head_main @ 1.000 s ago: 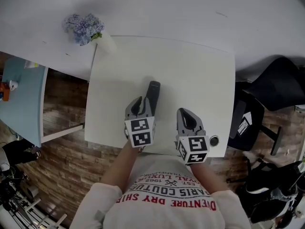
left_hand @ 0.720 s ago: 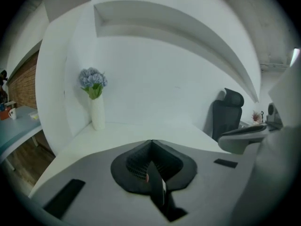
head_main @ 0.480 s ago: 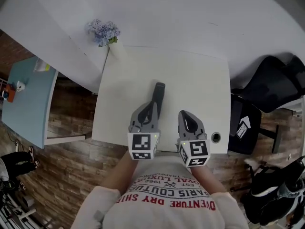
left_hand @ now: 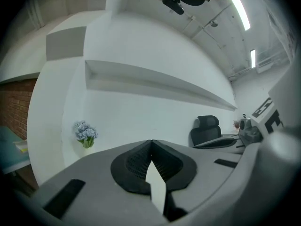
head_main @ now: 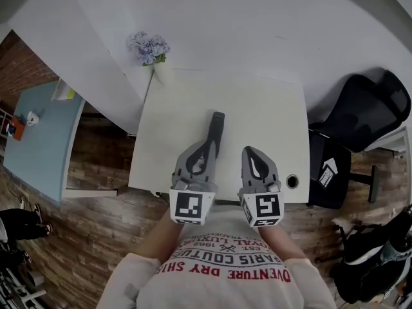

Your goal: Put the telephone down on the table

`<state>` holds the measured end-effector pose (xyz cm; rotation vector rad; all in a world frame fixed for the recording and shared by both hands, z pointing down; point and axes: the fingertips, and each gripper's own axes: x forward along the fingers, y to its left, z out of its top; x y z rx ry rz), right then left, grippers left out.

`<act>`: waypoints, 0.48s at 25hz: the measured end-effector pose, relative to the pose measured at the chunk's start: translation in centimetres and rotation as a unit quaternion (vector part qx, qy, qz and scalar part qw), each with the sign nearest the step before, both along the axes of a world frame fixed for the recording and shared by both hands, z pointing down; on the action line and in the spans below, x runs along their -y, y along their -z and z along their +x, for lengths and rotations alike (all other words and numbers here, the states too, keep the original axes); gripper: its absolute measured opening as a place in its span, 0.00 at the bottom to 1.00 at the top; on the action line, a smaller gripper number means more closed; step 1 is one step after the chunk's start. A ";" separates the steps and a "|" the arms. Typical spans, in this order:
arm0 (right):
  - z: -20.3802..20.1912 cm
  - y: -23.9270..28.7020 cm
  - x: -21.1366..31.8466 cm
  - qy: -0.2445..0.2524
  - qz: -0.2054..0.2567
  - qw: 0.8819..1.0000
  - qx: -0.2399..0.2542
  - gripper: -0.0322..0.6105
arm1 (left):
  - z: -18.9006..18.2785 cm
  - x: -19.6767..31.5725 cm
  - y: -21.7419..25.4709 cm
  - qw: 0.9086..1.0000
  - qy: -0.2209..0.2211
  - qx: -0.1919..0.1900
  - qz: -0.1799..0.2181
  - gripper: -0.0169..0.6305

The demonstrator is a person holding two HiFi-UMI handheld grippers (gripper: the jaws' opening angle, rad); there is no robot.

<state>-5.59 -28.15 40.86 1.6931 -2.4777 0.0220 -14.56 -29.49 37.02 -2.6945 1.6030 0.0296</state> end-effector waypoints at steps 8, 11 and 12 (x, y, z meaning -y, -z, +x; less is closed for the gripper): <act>-0.2 1.0 -1.0 0.001 0.019 1.000 -0.006 0.09 | 0.2 -1.0 0.7 1.000 -0.005 -0.003 0.013 0.06; -0.2 1.1 -1.1 0.003 0.019 1.000 -0.008 0.09 | -0.1 -0.9 0.2 1.000 -0.004 -0.001 -0.001 0.06; -0.2 1.0 -1.1 0.003 0.018 1.000 -0.008 0.09 | -0.3 -0.8 -0.1 1.000 -0.001 -0.002 -0.007 0.06</act>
